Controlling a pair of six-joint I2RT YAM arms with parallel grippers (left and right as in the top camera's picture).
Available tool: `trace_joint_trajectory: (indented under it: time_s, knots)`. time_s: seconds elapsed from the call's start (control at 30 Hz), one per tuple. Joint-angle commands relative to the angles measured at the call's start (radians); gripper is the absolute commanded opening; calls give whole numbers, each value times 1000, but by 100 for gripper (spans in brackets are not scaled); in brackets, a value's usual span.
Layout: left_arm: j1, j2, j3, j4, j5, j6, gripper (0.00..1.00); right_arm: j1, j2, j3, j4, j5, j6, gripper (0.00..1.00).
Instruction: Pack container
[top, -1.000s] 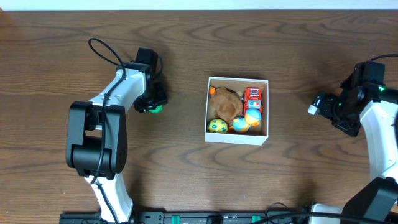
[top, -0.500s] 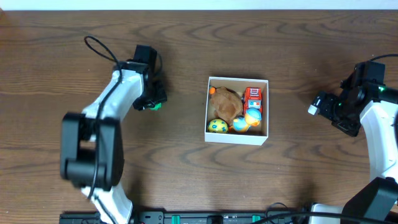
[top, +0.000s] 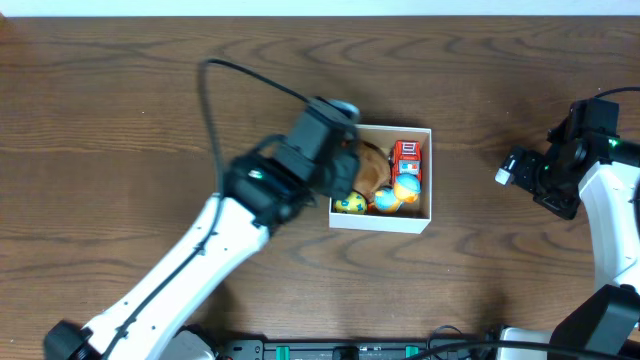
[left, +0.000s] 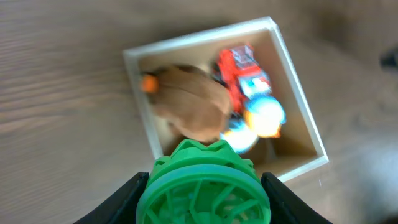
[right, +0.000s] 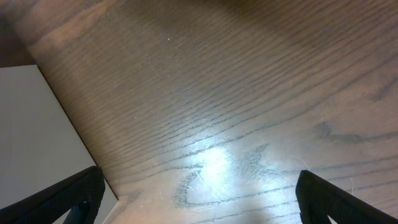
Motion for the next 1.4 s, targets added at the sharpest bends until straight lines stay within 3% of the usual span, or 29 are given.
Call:
trace_joint_trajectory:
  time_s: [0.0, 0.2, 0.33, 0.4, 0.53, 0.7, 0.93, 1.23, 1.37]
  knots:
    - [-58, 77, 3, -3, -23, 39, 21, 1, -1, 0, -2, -1, -13, 99]
    - [-100, 243, 3, -4, -23, 39, 22, 1, -1, 0, -5, -1, -13, 99]
    - [-90, 284, 3, 7, -24, 39, 43, 1, -1, 0, -8, 0, -22, 99]
    - [-77, 278, 3, 19, -24, 39, 77, 1, -1, 0, -5, 0, -24, 99]
    - [-39, 243, 4, 18, -24, 39, 98, 2, -1, 0, -2, -1, -25, 99]
    - [24, 119, 4, 15, -73, 39, 98, 52, -10, 26, 4, 2, -66, 99]
    - [208, -71, 4, 10, -208, 38, 98, 237, -35, 145, 35, 116, -97, 99]
    - [477, -95, 3, 23, -208, 39, 98, 364, -35, 157, 325, 145, -130, 99]
    - [533, -114, 3, -21, -206, 39, 98, 365, -53, 160, 323, 143, -166, 99]
